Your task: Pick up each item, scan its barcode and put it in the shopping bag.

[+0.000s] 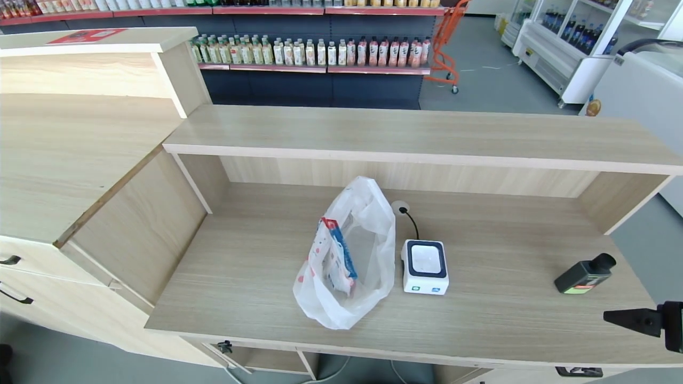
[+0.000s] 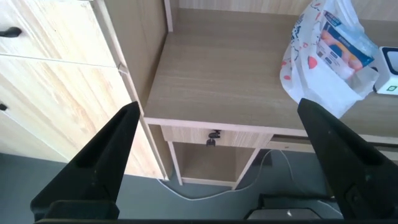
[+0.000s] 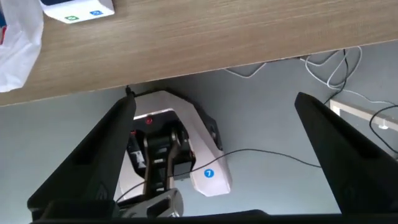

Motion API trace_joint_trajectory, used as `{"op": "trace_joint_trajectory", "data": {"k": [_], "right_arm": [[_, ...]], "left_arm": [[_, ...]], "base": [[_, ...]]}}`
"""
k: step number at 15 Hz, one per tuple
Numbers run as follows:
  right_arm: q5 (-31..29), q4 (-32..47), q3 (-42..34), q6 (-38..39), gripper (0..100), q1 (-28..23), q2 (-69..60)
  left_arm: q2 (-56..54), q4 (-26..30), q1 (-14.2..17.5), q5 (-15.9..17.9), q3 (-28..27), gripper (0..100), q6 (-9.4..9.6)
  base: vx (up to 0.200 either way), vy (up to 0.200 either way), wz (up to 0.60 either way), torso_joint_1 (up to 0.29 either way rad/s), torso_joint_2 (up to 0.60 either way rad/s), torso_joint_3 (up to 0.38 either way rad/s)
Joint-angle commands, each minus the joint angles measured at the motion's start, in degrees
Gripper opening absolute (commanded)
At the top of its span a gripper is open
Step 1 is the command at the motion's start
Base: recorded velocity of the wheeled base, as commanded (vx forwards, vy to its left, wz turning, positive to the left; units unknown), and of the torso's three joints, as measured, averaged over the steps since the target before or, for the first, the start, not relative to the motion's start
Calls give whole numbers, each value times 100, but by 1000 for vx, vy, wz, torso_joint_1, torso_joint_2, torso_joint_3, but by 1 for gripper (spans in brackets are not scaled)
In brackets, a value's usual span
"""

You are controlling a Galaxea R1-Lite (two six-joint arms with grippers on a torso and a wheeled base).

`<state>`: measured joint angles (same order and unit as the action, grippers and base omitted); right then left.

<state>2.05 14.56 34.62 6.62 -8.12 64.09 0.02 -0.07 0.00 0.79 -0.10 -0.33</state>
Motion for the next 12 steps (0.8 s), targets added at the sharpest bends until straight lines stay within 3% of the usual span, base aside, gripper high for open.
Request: {"op": "trace_joint_trajectory", "data": {"k": [1,2,8,12], "right_arm": [[-47,-5,-17,24,100,-5,43],[-82,-5,-26,24,100,-5,60],[-143,12,-61,6,100,-172,166],[-574,-14,-34,-565,100,-287,649]], "left_arm": [[-2,-1,0,0,1,100,-2],[-2,-1,0,0,1,100,-2],[-2,7,0,0,1,100,15],[-2,7,0,0,1,100,15]], "base": [[0,0,0,0,0,0],[0,0,0,0,0,0],[0,-200,0,6,-1,-1],[0,-200,0,4,2,-1]]}}
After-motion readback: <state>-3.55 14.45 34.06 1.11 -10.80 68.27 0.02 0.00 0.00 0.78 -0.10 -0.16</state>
